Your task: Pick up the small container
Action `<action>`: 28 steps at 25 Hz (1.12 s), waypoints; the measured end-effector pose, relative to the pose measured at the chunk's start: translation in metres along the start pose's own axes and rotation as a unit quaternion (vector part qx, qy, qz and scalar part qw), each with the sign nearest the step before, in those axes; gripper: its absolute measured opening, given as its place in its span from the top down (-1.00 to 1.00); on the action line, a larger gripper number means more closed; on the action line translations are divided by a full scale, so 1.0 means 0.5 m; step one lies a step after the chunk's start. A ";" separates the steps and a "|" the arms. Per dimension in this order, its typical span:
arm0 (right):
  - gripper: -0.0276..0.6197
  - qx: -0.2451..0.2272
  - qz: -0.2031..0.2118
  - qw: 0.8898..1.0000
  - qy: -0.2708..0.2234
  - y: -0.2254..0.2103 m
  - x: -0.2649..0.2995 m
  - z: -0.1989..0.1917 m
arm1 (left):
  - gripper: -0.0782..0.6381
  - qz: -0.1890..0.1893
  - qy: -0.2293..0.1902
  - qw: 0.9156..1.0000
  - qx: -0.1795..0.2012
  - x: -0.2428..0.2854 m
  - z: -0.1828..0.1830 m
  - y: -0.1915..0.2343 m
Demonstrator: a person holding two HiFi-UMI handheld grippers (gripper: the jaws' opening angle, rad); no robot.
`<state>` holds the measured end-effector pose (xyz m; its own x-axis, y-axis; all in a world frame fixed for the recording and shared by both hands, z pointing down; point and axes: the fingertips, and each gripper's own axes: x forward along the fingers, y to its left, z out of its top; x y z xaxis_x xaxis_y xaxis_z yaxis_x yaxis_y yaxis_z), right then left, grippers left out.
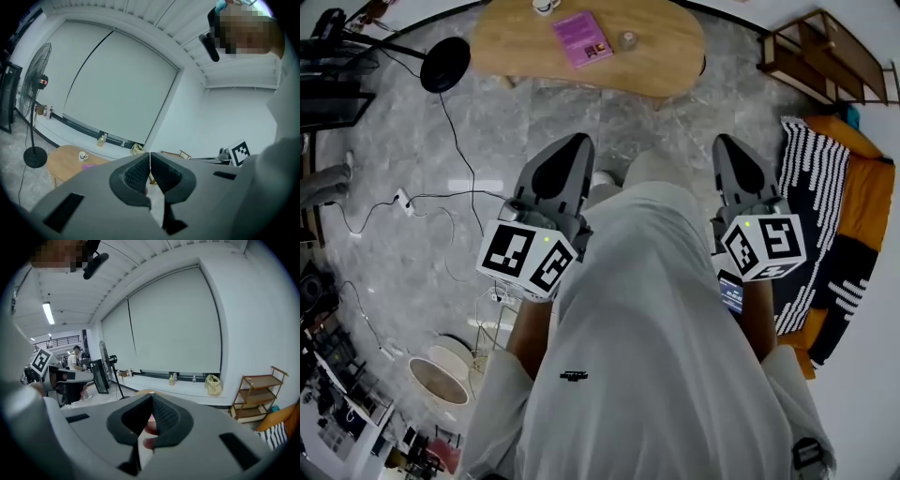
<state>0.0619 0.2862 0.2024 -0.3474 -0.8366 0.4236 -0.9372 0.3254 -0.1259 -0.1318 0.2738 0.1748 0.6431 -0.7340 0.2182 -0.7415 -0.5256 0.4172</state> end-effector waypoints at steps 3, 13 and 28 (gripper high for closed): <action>0.89 0.004 -0.001 1.000 0.006 0.007 0.010 0.002 | 0.72 -0.002 0.003 1.000 -0.007 0.003 0.004 0.011; 0.89 0.012 0.026 1.000 0.009 -0.016 0.145 0.043 | 0.72 0.020 0.007 1.000 -0.014 0.075 0.041 0.081; 0.89 0.054 0.060 0.997 0.005 -0.161 0.394 0.178 | 0.72 0.041 0.014 0.999 0.003 0.319 0.185 0.180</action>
<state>0.0659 0.0562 0.2162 -0.4572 -0.7899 0.4087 -0.8871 0.3726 -0.2724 -0.1140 0.0696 0.1655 0.5855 -0.7626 0.2750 -0.7925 -0.4670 0.3924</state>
